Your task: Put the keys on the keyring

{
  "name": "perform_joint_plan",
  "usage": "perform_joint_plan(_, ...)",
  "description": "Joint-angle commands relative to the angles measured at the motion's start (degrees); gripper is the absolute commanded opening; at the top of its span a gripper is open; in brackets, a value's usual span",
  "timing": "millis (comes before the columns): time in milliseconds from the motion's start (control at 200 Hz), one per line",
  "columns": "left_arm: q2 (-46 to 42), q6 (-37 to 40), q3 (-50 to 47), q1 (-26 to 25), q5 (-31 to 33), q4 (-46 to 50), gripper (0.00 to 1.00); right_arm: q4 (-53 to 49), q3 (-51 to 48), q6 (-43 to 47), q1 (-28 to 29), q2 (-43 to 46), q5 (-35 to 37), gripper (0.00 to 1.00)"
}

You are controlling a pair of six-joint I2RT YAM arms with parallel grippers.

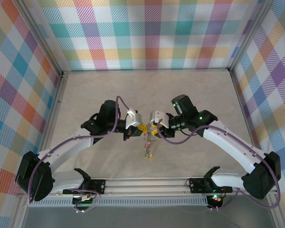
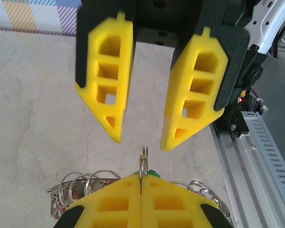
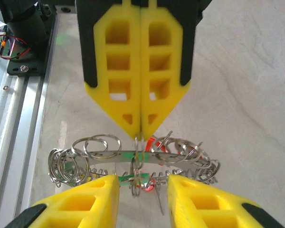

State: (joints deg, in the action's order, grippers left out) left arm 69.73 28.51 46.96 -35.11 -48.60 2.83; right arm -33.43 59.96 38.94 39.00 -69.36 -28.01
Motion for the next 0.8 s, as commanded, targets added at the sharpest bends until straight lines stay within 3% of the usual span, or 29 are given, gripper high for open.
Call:
perform_joint_plan(0, -1.7, -1.4, -0.2, -0.2, -2.7, -4.6, 0.00, 2.2, -1.7, -1.6, -0.2, 2.4, -3.4, 0.31)
perform_joint_plan(260, -1.4, -3.0, 0.0, -0.2, -4.1, -6.5, 0.00, 3.5, -1.9, -2.5, -0.1, 1.0, -5.3, 0.22)
perform_joint_plan(795, -0.6, -11.3, -3.1, -0.1, -3.4, -18.2, 0.00, 10.9, -2.3, -6.0, -0.2, -1.7, -9.5, 0.16)
